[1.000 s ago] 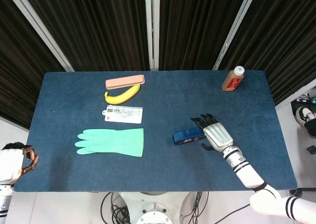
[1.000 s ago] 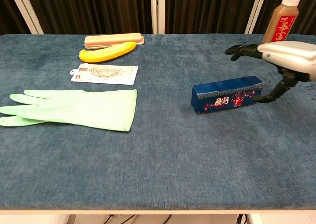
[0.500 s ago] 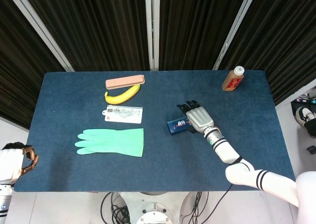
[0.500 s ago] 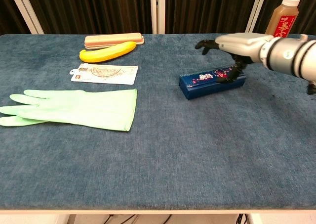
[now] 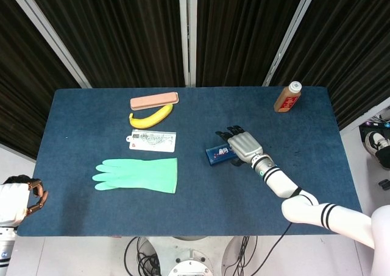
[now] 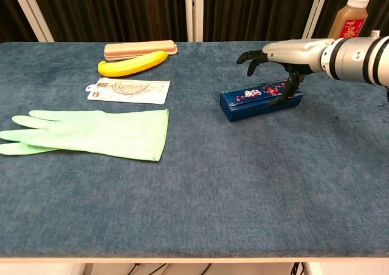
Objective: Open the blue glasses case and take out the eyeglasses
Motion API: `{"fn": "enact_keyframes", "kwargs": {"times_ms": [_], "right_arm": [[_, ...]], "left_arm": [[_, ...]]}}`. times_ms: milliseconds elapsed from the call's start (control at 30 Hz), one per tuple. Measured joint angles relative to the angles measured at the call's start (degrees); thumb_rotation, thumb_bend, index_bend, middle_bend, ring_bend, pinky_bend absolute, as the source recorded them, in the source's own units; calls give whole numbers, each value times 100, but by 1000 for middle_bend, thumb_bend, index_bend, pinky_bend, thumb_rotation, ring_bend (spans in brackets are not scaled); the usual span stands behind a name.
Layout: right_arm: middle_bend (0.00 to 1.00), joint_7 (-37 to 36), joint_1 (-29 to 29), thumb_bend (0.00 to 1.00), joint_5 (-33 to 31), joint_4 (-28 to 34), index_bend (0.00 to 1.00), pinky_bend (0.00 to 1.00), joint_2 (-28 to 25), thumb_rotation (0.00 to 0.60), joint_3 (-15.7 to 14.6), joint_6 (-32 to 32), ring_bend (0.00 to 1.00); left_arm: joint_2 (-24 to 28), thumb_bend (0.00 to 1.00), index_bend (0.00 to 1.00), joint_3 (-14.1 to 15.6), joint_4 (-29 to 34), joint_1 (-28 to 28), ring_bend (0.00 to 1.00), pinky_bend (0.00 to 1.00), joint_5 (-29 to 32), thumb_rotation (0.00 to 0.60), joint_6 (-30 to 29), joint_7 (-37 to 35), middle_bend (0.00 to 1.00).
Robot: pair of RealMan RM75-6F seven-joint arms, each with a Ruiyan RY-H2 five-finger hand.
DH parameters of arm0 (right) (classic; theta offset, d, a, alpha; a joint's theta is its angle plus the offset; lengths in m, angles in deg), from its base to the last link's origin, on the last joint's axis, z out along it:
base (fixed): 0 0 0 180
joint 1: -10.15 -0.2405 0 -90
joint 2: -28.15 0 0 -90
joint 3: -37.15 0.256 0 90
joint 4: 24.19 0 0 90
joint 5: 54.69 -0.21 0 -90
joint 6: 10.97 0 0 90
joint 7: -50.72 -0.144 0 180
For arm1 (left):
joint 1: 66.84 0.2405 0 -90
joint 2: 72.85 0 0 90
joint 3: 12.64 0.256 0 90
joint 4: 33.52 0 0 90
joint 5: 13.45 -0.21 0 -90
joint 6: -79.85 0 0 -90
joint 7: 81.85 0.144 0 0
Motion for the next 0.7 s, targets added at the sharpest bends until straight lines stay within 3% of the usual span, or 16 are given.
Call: {"fn": "enact_keyframes", "kwargs": {"times_ms": [700], "right_arm": [[243,-130,-410,289,-249,-275,90,0,83,600,-257,79,0]], "left_arm": [[7,373,665,1,-3,-6,428,411,2,600,10,-40,662]]}}
